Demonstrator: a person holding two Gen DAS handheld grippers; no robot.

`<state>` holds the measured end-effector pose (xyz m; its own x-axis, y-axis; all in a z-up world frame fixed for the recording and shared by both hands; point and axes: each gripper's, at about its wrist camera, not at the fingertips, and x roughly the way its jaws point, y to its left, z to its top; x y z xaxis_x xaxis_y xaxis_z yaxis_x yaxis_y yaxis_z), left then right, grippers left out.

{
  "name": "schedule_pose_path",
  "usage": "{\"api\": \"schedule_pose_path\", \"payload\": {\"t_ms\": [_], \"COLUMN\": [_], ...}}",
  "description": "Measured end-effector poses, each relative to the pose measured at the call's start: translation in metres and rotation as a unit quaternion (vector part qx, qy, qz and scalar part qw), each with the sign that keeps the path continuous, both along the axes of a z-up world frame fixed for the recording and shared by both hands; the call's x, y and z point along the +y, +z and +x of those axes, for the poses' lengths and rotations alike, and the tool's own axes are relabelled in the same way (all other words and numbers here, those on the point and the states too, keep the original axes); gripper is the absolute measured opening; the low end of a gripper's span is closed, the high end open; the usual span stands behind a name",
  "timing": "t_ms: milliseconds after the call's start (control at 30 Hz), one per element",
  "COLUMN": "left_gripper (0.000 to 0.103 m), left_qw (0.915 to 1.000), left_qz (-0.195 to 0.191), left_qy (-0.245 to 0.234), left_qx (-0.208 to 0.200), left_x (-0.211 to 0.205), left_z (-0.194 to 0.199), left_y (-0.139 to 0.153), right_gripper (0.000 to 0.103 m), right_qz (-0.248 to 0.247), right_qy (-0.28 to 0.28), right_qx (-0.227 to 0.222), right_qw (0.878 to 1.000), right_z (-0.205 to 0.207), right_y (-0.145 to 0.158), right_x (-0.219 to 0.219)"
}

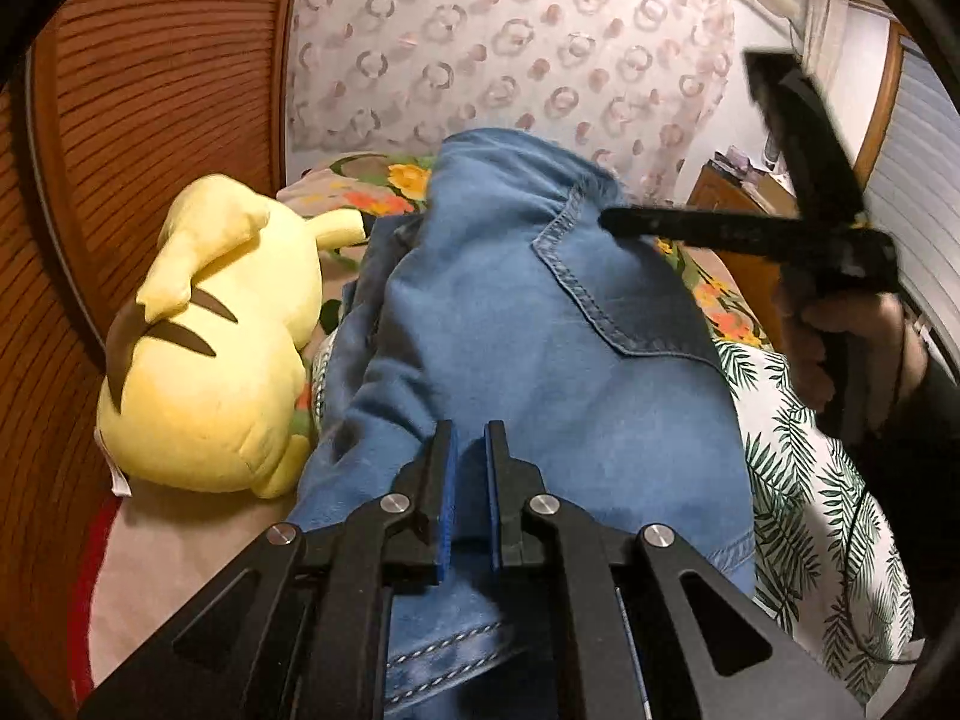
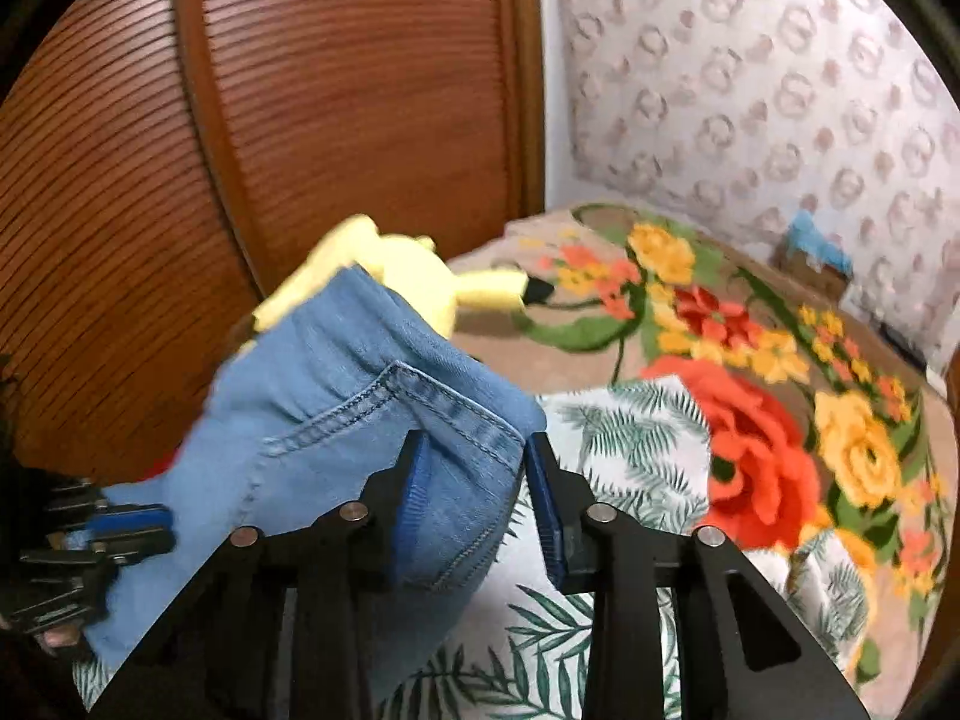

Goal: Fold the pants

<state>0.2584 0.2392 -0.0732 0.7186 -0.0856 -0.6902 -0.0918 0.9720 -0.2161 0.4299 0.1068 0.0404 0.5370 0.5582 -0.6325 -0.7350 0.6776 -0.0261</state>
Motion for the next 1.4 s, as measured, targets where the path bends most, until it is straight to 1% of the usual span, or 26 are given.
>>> {"api": "schedule_pose_path", "payload": {"t_ms": [67, 200, 267, 367, 433, 467, 500, 567, 633, 667, 700, 733, 800, 867, 933, 1033, 1200, 1400], "left_gripper": [0.01, 0.01, 0.011, 0.02, 0.034, 0.039, 0.049, 0.057, 0.074, 0.076, 0.082, 0.085, 0.085, 0.089, 0.093, 0.093, 0.093, 0.093], "left_qw": [1.0, 0.9999, 0.9998, 0.9995, 0.9992, 0.9991, 0.9989, 0.9986, 0.9981, 0.9978, 0.9978, 0.9978, 0.9974, 0.9968, 0.9963, 0.9954, 0.9933, 0.9906], "left_qz": [0.001, 0.01, 0.018, 0.03, 0.034, 0.035, 0.036, 0.041, 0.046, 0.047, 0.046, 0.047, 0.053, 0.056, 0.056, 0.059, 0.061, 0.067], "left_qy": [-0.001, 0.0, 0.003, 0.01, 0.012, 0.013, 0.012, 0.011, 0.009, 0.008, 0.003, -0.006, -0.005, -0.012, -0.016, -0.028, -0.046, -0.06], "left_qx": [-0.004, -0.004, -0.005, -0.008, -0.017, -0.02, -0.027, -0.033, -0.041, -0.046, -0.048, -0.046, -0.047, -0.056, -0.063, -0.07, -0.087, -0.103], "left_x": [0.0, -0.004, -0.005, -0.01, -0.013, -0.014, -0.016, -0.019, -0.024, -0.027, -0.03, -0.035, -0.043, -0.053, -0.062, -0.078, -0.105, -0.137], "left_z": [0.0, -0.001, -0.003, -0.009, -0.015, -0.017, -0.021, -0.026, -0.031, -0.035, -0.037, -0.039, -0.043, -0.049, -0.055, -0.063, -0.083, -0.106], "left_y": [-0.002, 0.0, 0.003, 0.01, 0.016, 0.019, 0.023, 0.029, 0.035, 0.039, 0.042, 0.045, 0.048, 0.055, 0.059, 0.067, 0.081, 0.091], "right_gripper": [0.032, 0.033, 0.033, 0.033, 0.033, 0.033, 0.033, 0.033, 0.033, 0.034, 0.034, 0.034, 0.034, 0.034, 0.036, 0.041, 0.055, 0.065], "right_qz": [0.009, 0.021, 0.026, 0.031, 0.039, 0.041, 0.043, 0.046, 0.054, 0.058, 0.062, 0.065, 0.07, 0.074, 0.078, 0.079, 0.09, 0.099], "right_qy": [-0.008, -0.022, -0.031, -0.038, -0.037, -0.036, -0.039, -0.043, -0.048, -0.052, -0.056, -0.058, -0.066, -0.075, -0.083, -0.096, -0.117, -0.136], "right_qx": [0.02, 0.008, 0.007, -0.007, -0.01, -0.01, -0.012, -0.015, -0.018, -0.02, -0.023, -0.025, -0.031, -0.033, -0.034, -0.044, -0.054, -0.07], "right_qw": [1.0, 0.999, 0.999, 0.999, 0.999, 0.998, 0.998, 0.998, 0.997, 0.997, 0.996, 0.996, 0.995, 0.994, 0.993, 0.991, 0.988, 0.983], "right_z": [0.004, 0.002, -0.01, -0.037, -0.063, -0.074, -0.085, -0.101, -0.12, -0.13, -0.14, -0.151, -0.171, -0.187, -0.202, -0.228, -0.267, -0.323], "right_y": [-0.009, -0.007, 0.0, 0.01, 0.017, 0.018, 0.019, 0.019, 0.023, 0.024, 0.026, 0.028, 0.029, 0.03, 0.03, 0.032, 0.037, 0.037], "right_x": [-0.001, -0.001, -0.011, -0.027, -0.044, -0.052, -0.059, -0.073, -0.088, -0.095, -0.103, -0.11, -0.126, -0.138, -0.15, -0.168, -0.191, -0.219]}}
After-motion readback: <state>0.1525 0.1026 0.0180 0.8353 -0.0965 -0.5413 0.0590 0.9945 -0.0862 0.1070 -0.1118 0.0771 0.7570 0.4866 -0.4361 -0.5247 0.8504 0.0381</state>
